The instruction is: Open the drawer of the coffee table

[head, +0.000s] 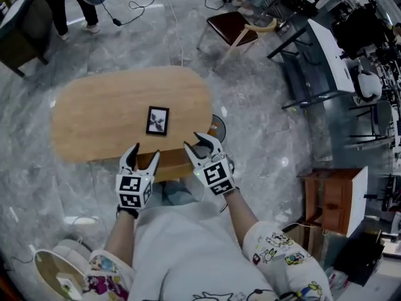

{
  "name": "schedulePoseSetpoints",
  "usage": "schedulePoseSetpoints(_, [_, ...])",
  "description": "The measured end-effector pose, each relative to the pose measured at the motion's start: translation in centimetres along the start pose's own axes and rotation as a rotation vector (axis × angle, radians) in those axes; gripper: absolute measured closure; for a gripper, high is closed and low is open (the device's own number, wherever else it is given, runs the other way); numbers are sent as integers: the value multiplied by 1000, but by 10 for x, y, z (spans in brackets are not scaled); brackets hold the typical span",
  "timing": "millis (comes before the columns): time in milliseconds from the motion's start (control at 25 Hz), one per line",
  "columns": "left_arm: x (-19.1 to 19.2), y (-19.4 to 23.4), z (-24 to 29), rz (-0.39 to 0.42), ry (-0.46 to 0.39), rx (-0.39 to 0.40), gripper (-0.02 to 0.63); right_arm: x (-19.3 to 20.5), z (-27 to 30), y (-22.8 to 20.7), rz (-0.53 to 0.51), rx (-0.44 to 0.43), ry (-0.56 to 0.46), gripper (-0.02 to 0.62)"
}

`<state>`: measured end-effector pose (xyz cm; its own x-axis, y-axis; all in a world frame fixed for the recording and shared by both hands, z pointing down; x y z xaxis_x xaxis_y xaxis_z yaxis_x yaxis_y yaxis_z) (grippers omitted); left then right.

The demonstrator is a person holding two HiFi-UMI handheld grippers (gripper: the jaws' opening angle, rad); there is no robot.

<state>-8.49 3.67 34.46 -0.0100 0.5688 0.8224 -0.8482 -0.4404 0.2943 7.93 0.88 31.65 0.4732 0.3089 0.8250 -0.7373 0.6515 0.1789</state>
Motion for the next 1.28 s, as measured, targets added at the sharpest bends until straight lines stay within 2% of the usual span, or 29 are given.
schedulePoseSetpoints(160, [-42, -10, -17, 28, -88, 11, 344, -52, -24, -19, 113, 42, -116, 468])
schedulePoseSetpoints(320, [-74, -17, -35, 20, -169, 28, 353, -92, -48, -32, 213, 40, -243, 469])
schedulePoseSetpoints(600, [-111, -37, -68, 32, -261, 74, 453, -119, -90, -36, 403, 5, -393, 529])
schedulePoseSetpoints(720, [-117, -46, -78, 44, -283, 101, 495, -118, -103, -36, 428, 16, -406, 565])
schedulePoseSetpoints(960, [-117, -53, -98, 43, -299, 100, 575, -108, -120, -26, 386, 34, -426, 591])
schedulePoseSetpoints(1280, [-107, -50, -108, 64, -279, 76, 601, -84, -129, -22, 394, 77, -364, 597])
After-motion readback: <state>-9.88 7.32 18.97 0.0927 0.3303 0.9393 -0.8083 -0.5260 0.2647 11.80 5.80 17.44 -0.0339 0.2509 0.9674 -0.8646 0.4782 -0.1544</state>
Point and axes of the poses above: the fingertips, and each gripper's own axes: z forward along the fingers, y to its left, x out of its underside, the point moved 4 cm from there along -z, backward along the fingers, and after that the axes turned 4 degrees about x, right-handed, at the moved point
